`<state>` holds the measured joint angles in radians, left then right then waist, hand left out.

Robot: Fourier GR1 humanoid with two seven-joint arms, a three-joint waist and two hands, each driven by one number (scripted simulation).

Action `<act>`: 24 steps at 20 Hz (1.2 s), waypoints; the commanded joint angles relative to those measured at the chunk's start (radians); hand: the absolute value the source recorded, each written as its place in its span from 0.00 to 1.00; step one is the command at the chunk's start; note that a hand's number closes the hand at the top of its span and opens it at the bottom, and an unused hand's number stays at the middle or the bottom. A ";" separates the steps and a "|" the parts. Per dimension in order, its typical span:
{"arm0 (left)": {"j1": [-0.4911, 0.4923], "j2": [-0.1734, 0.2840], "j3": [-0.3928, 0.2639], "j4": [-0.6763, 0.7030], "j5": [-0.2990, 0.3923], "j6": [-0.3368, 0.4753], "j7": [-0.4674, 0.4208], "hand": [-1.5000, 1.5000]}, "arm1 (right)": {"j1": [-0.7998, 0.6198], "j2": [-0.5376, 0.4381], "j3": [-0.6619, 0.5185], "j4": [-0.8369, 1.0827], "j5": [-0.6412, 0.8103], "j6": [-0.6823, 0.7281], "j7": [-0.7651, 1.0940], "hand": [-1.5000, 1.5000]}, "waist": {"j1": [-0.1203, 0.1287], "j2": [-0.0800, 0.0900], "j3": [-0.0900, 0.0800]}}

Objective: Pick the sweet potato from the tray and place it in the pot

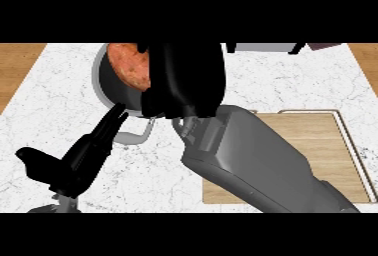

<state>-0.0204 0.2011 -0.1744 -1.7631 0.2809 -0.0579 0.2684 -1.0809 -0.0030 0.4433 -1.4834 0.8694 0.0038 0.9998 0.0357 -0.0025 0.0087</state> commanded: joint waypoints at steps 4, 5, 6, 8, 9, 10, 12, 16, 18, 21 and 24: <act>-0.011 -0.062 -0.064 0.095 -0.015 0.010 0.041 0.50 | -0.165 0.003 -0.027 0.343 -0.097 -0.155 -0.108 1.00 | 0.012 0.017 -0.011; -0.002 -0.019 -0.040 0.034 0.010 -0.015 0.071 0.50 | -0.175 0.003 -0.050 0.429 -0.098 -0.211 -0.163 1.00 | 0.035 0.023 -0.011; 0.007 -0.034 -0.041 0.080 0.009 -0.019 0.042 0.50 | -0.204 0.003 -0.035 0.461 -0.111 -0.212 -0.158 1.00 | 0.035 0.024 -0.012; -0.035 -0.014 -0.011 0.068 0.014 -0.018 0.070 0.50 | -0.228 0.003 -0.043 0.562 -0.135 -0.258 -0.226 1.00 | 0.032 0.025 -0.011; -0.028 -0.053 -0.073 0.073 -0.023 -0.004 0.060 0.50 | -0.256 0.003 -0.008 0.578 -0.157 -0.287 -0.198 1.00 | 0.038 0.024 -0.011; -0.048 -0.060 -0.061 0.089 -0.019 0.002 0.061 0.50 | -0.252 0.003 -0.001 0.609 -0.182 -0.320 -0.224 1.00 | 0.040 0.026 -0.011; -0.034 -0.059 -0.071 0.085 -0.020 -0.014 0.049 0.50 | -0.289 0.003 -0.027 0.669 -0.220 -0.361 -0.266 1.00 | 0.054 0.031 -0.012; -0.042 -0.046 -0.070 0.082 -0.012 -0.044 0.046 0.50 | -0.253 0.003 0.026 0.758 -0.306 -0.464 -0.344 1.00 | 0.086 0.041 -0.013; -0.052 -0.065 -0.080 0.074 -0.010 -0.029 0.064 0.50 | -0.306 0.003 0.022 0.802 -0.336 -0.480 -0.341 1.00 | 0.101 0.044 -0.013; -0.050 -0.054 -0.082 0.083 -0.018 -0.044 0.061 0.50 | -0.299 0.003 0.050 0.877 -0.372 -0.469 -0.376 1.00 | 0.117 0.049 -0.014; -0.081 -0.057 -0.074 0.064 -0.015 -0.039 0.073 0.50 | -0.268 0.003 -0.012 0.899 -0.466 -0.546 -0.406 1.00 | 0.120 0.055 -0.012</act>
<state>-0.0945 0.1614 -0.2210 -1.7531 0.2606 -0.0902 0.3079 -1.3649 0.0000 0.4540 -0.6393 0.4827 -0.4801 0.6324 0.1462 0.0392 0.0024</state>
